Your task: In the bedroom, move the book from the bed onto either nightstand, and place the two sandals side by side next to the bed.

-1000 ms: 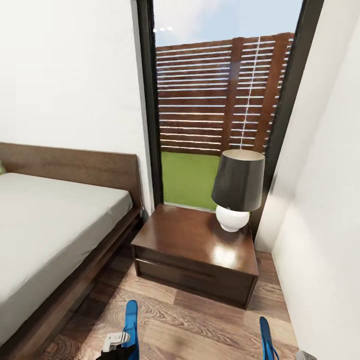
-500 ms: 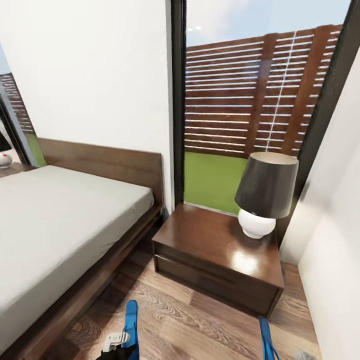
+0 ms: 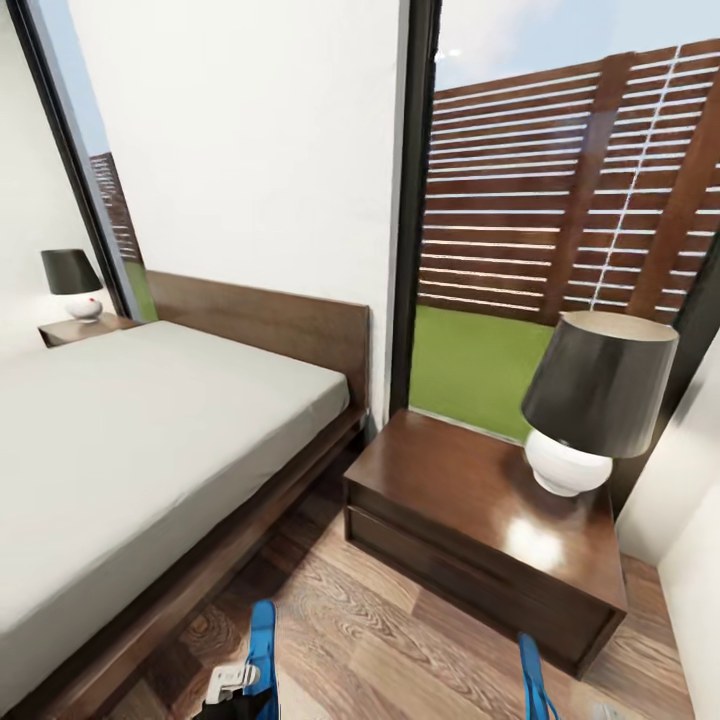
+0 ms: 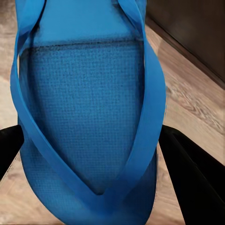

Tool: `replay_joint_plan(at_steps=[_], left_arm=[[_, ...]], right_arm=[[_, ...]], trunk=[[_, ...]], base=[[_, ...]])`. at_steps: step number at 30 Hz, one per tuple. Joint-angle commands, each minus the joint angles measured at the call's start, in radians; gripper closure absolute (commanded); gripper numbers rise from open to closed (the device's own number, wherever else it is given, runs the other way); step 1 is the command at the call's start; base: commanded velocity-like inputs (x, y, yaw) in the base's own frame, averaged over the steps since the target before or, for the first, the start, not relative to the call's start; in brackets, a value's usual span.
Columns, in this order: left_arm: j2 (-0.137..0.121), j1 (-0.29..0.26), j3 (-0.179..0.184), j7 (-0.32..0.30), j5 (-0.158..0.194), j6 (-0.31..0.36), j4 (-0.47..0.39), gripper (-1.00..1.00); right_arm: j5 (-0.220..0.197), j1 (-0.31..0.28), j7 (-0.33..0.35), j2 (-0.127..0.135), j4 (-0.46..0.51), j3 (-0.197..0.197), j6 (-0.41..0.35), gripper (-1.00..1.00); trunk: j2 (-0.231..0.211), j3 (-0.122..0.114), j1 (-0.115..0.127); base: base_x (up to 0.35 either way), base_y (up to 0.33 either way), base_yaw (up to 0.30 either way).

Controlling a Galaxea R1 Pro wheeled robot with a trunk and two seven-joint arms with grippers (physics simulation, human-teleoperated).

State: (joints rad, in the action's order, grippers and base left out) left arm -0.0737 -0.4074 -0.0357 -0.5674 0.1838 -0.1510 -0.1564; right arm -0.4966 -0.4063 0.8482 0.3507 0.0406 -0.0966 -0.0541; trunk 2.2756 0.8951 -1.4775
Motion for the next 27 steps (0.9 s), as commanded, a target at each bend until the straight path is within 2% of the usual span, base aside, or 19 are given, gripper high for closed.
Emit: replay_joint_plan(at_steps=[1, 27], left_arm=[[0.000, -0.001, -0.004, -0.005, 0.003, -0.001, 0.002, 1.00], [0.000, -0.001, -0.004, -0.005, 0.003, -0.001, 0.002, 1.00]], right_arm=[[-0.011, 0.000, 0.002, 0.001, 0.001, -0.006, -0.006, 1.00], [-0.011, 0.000, 0.003, 0.001, 0.001, -0.006, -0.006, 1.00]], trunk=[[0.000, 0.001, 0.000], [0.000, 0.001, 0.000]], base=[[0.000, 0.000, 0.294], [0.000, 0.000, 0.294]])
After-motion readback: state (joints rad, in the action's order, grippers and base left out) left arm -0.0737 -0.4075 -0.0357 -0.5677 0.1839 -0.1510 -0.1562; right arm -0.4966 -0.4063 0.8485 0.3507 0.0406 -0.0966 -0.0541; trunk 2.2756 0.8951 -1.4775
